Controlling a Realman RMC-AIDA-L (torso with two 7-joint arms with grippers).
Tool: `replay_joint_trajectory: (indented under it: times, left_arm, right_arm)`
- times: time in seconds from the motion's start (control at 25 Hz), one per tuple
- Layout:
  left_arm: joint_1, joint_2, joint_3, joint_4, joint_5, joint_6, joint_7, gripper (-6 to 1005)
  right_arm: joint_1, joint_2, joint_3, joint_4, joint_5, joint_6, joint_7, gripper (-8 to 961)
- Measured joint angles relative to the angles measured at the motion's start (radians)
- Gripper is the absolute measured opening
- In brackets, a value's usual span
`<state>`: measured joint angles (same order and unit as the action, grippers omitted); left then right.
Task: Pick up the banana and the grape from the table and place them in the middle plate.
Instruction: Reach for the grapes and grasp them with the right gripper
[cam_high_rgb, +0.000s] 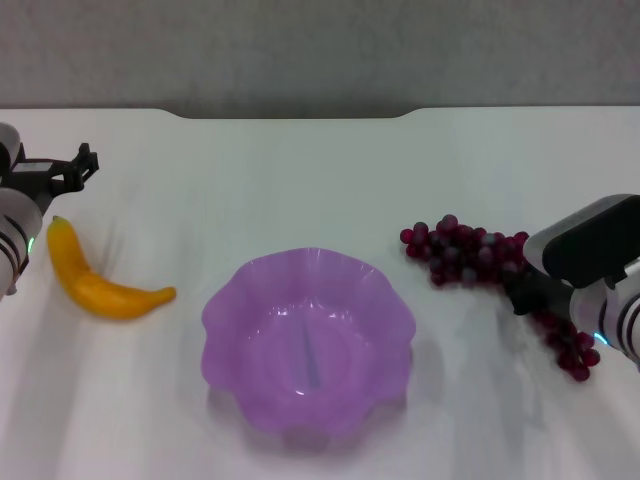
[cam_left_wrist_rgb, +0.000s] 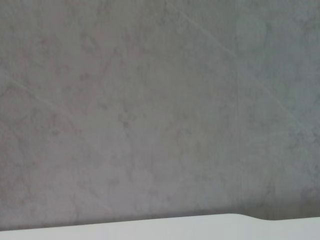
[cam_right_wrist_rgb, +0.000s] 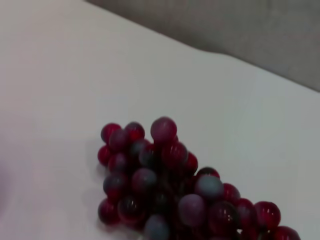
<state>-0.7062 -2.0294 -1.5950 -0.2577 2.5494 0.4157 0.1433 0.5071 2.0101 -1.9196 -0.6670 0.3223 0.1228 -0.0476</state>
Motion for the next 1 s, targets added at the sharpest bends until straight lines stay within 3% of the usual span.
replay_joint_trajectory:
  times: [1.0]
  left_arm:
    - [-0.004, 0.0, 0.002, 0.0, 0.0, 0.0, 0.001, 894]
  right_arm:
    - [-0.001, -0.001, 0.0, 0.018, 0.0, -0.018, 0.0, 197]
